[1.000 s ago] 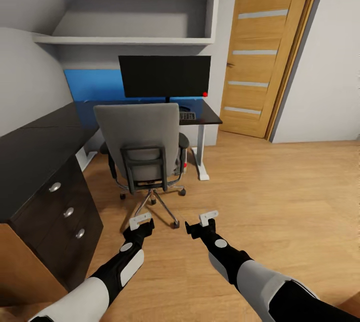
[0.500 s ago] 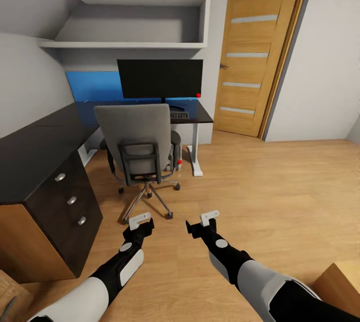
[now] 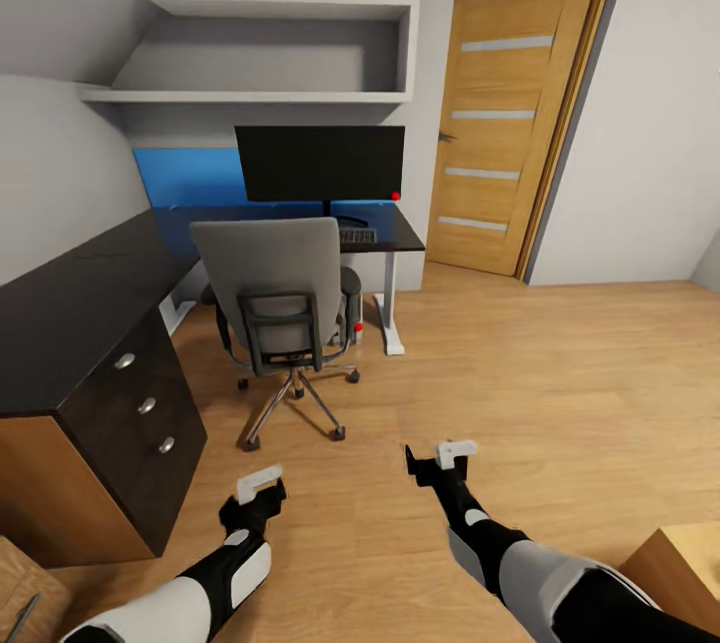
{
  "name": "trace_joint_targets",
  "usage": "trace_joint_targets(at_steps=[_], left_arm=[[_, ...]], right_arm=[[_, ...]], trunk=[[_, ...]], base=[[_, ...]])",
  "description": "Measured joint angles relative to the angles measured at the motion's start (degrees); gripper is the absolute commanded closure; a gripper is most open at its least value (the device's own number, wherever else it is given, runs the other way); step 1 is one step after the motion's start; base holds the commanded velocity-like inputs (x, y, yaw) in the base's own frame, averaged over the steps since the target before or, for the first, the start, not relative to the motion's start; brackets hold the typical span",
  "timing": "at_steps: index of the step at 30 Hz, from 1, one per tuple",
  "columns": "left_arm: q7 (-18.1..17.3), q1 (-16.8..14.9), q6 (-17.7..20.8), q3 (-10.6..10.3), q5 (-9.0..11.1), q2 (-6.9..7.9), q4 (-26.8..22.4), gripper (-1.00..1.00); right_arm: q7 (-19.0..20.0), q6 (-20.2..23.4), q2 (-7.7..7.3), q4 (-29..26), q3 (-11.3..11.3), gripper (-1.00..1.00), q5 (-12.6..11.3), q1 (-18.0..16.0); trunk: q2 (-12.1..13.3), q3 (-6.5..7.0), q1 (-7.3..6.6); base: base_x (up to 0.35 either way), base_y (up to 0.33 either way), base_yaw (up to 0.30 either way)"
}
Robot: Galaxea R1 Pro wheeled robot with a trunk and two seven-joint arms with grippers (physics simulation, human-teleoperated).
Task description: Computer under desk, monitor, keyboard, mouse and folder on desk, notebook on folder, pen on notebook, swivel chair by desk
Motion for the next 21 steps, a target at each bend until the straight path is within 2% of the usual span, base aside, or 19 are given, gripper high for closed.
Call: trace_joint_targets(at_steps=[2,5,7,11,12,13,17,21], left_arm=[[-0.16,0.05,-7.64,0.1,0.2,-0.08,5.1,-1.0],[-0.29,1.24,-13.18,0.12,0.34,-0.3,8.36,-1.0],[-0.24,2.59,-14.22,0.19,0.4,-0.35,8.9,-1.0],[-0.25,7.7,-15.29,0.25,0.35,-0.39,9.42,-1.0],[-0.27,9.78,-16.01,0.33,0.32,-0.38,9.45,-1.0],[-0.29,10.41,-16.44,0.15,0.16,-0.4,9.44,-1.0],[-0.37,14.88,-22.24,0.25,0.21,-0.38,9.47,-1.0],[-0.38,17.36,-23.38,0.26,0.17,-0.19,9.5,-1.0]], right_arm=[[-0.03,-3.13,-0.11,1.18,-0.08,-1.0,-3.77,1.61],[-0.04,-5.18,-0.17,1.58,-0.03,-1.0,-5.72,4.54],[-0.04,-6.49,-0.18,1.65,0.01,-1.0,-6.02,5.67],[-0.04,-11.08,-0.62,1.69,-0.08,-1.0,-6.31,11.16],[-0.05,-13.55,-1.28,1.7,-0.2,-1.0,-6.42,13.03],[-0.04,-14.19,-1.46,1.72,-0.05,-1.0,-6.31,13.6],[-0.12,-17.72,-3.51,1.78,-0.18,-1.0,-6.58,18.08],[-0.12,-20.16,-4.36,1.79,-0.12,-1.0,-6.55,21.37]], trunk=[[0.8,0.35,-0.44],[2.01,0.89,-1.1],[2.81,1.25,-1.54],[4.41,1.97,-2.42],[4.81,2.13,-2.64],[5.21,2.33,-2.86],[6.82,3.04,-3.73],[8.42,3.76,-4.61]], base=[[0.0,0.0,0.0],[0.0,0.0,0.0],[0.0,0.0,0.0],[0.0,0.0,0.0],[0.0,0.0,0.0],[0.0,0.0,0.0],[0.0,0.0,0.0],[0.0,0.0,0.0]])
